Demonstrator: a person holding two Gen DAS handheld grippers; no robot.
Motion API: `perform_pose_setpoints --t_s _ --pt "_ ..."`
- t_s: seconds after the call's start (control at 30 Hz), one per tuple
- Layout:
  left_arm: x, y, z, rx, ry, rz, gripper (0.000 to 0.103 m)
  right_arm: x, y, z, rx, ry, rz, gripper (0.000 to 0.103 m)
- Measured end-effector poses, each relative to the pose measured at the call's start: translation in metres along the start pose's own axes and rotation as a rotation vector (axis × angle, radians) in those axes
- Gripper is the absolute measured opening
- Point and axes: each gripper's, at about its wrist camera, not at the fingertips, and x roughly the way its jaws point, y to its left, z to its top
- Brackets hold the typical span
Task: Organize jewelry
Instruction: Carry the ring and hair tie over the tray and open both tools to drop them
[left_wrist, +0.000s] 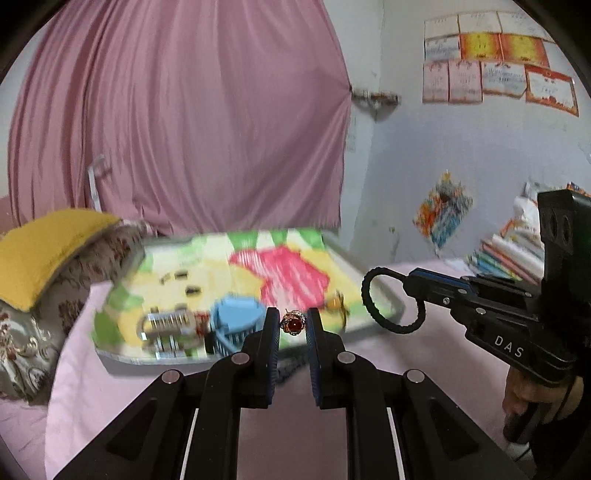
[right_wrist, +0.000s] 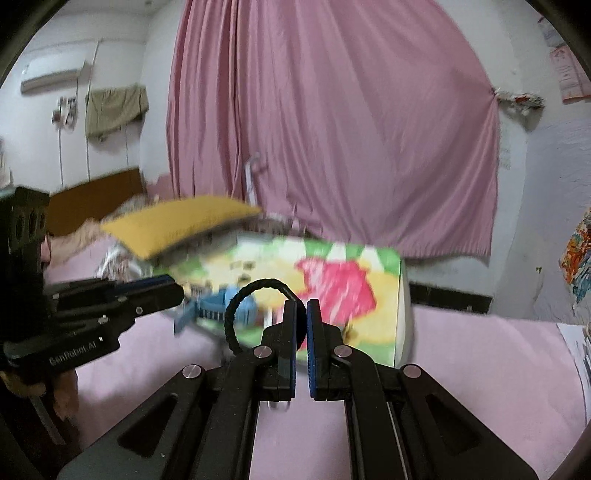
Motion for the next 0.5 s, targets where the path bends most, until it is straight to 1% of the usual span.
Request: perform_pose_setpoints --t_s 0.07,0.17,0.3,0.37,0.5 --pt "-0.001 0.0 0.006 0.0 -0.039 0.011 0.013 -0.003 -0.001 0.006 0.011 -0.053 -0.014 0.005" --pt "0.0 0.001 0.015 -0.007 -0.085 0.025 0.013 0.0 -0.002 0.013 0.019 -0.095 -0.032 0.005" --pt "0.007 0.003 0.025 0.001 -0.111 0.044 0.014 0.011 -0.002 0.021 0.016 -0.11 -0.058 0.005" --pt "0.012 0.004 0.031 0.026 -0.112 0.054 0.014 0.017 0.001 0.025 0.004 -0.12 -0.07 0.005" --pt "0.021 0.007 0.042 0.051 -0.122 0.065 0.014 0.033 0.004 0.031 0.015 -0.124 -0.071 0.005"
